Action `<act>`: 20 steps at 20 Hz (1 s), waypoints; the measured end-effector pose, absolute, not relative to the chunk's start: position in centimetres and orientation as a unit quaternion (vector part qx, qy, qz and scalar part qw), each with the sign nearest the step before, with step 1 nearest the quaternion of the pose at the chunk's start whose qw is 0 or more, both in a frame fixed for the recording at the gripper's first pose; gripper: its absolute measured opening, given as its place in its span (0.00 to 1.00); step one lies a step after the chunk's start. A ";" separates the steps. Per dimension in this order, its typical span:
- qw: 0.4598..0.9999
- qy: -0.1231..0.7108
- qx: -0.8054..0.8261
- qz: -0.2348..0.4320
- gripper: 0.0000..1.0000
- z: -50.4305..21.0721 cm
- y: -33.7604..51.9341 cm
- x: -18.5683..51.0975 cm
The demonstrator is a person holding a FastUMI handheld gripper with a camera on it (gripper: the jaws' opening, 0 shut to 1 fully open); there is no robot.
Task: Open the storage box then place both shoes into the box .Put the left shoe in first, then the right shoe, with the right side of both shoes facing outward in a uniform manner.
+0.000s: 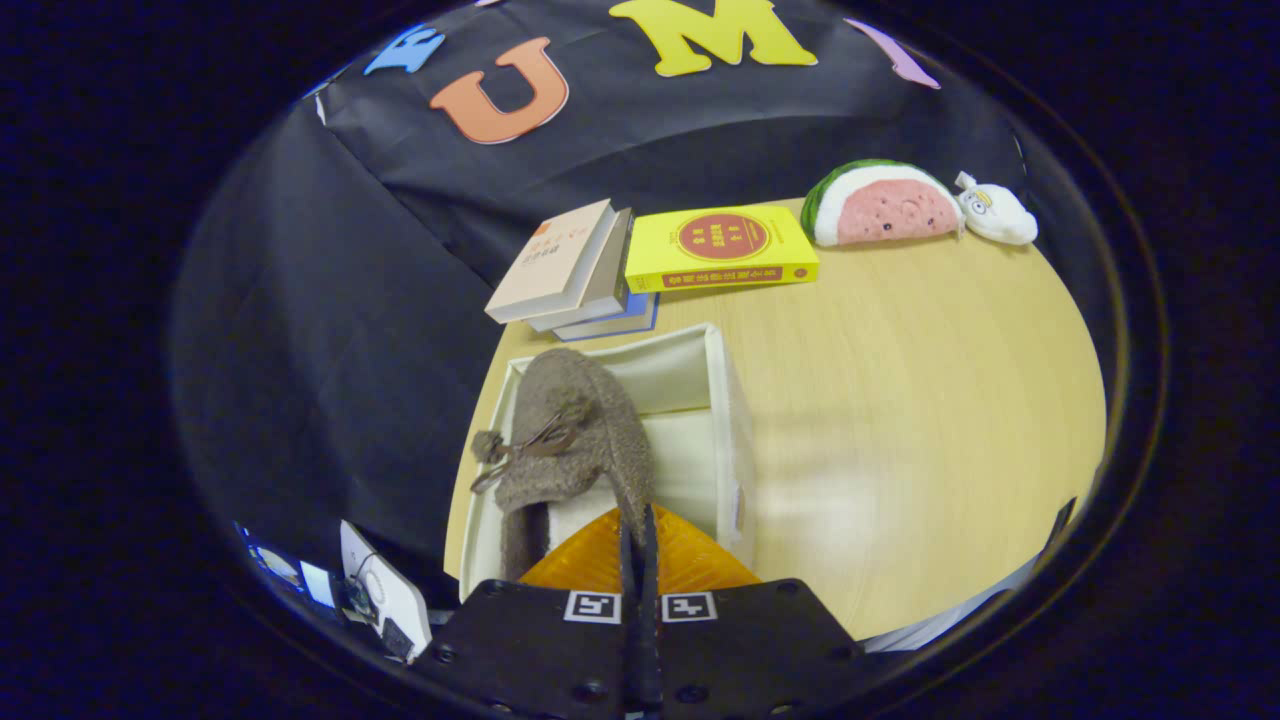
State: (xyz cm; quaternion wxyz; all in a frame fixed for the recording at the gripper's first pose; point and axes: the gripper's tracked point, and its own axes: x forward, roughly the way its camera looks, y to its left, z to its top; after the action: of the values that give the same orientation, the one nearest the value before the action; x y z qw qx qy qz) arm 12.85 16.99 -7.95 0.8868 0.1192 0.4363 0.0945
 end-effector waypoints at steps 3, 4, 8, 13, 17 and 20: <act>0.879 0.449 0.131 0.092 0.00 -9.1 17.7 13.1; 0.881 0.448 0.124 0.085 0.00 -9.7 17.5 13.3; 0.900 0.409 0.149 0.040 0.00 -10.7 16.1 13.1; 0.931 0.320 0.178 -0.005 0.01 -10.3 15.3 12.3; 0.944 0.296 0.148 -0.020 0.06 -10.3 15.5 12.5; 0.952 0.276 0.129 -0.018 0.11 -10.2 15.8 12.4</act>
State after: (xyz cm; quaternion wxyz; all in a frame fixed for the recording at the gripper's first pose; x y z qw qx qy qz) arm 12.44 15.84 -10.25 0.9523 0.1287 0.2760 -0.0183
